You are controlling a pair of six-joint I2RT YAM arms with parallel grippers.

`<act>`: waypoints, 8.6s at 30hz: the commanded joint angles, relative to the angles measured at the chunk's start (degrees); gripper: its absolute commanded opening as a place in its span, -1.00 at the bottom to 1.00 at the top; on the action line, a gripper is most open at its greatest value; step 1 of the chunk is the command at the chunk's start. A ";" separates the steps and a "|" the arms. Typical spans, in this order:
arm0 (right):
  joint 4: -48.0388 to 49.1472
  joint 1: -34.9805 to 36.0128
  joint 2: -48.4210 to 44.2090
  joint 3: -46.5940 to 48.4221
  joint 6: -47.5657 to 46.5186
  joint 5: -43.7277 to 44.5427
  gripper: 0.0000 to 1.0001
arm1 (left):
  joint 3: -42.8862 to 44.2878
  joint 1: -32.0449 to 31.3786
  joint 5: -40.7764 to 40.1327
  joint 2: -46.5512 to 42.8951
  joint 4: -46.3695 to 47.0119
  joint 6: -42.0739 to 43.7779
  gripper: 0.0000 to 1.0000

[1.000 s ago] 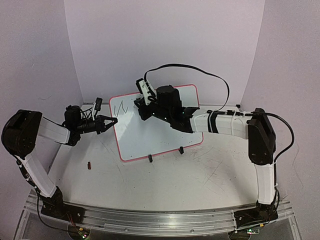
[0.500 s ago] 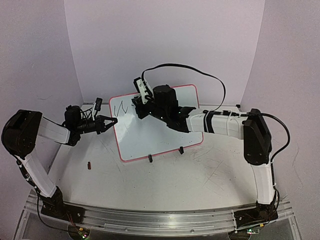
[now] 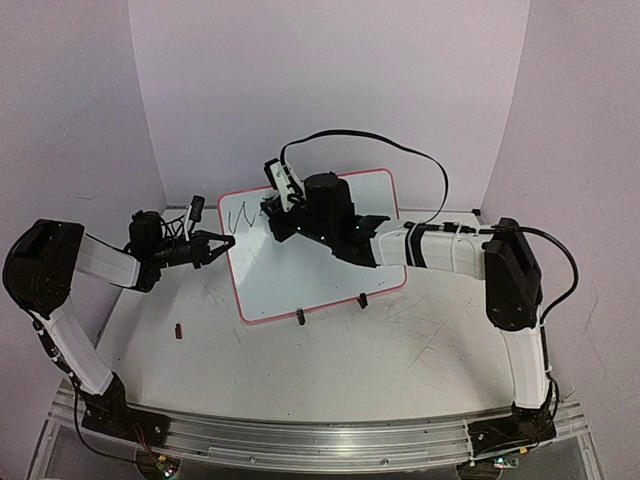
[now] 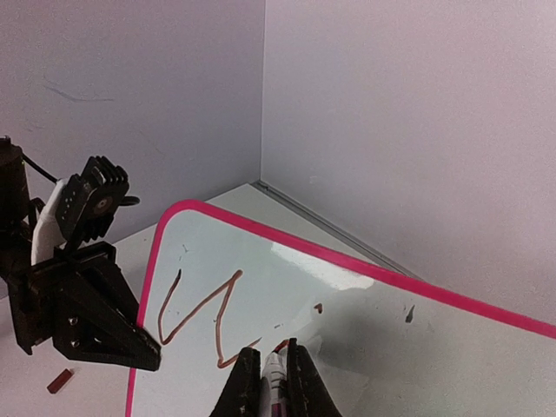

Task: Write a sentence on the whiteboard

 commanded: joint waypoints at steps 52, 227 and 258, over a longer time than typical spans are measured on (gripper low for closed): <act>4.24 0.50 -7.46 -11.19 -0.16 9.84 -1.00 | 0.18 -0.10 -4.61 -0.93 -0.37 7.24 -1.00; 4.21 -3.50 -5.46 -5.56 0.51 2.76 -1.00 | 1.43 -0.19 -5.39 -1.37 -4.11 8.74 -1.00; 4.36 -3.59 -6.42 -7.44 3.94 4.35 -1.00 | 1.62 -0.16 -5.26 -1.29 -4.48 8.91 -1.00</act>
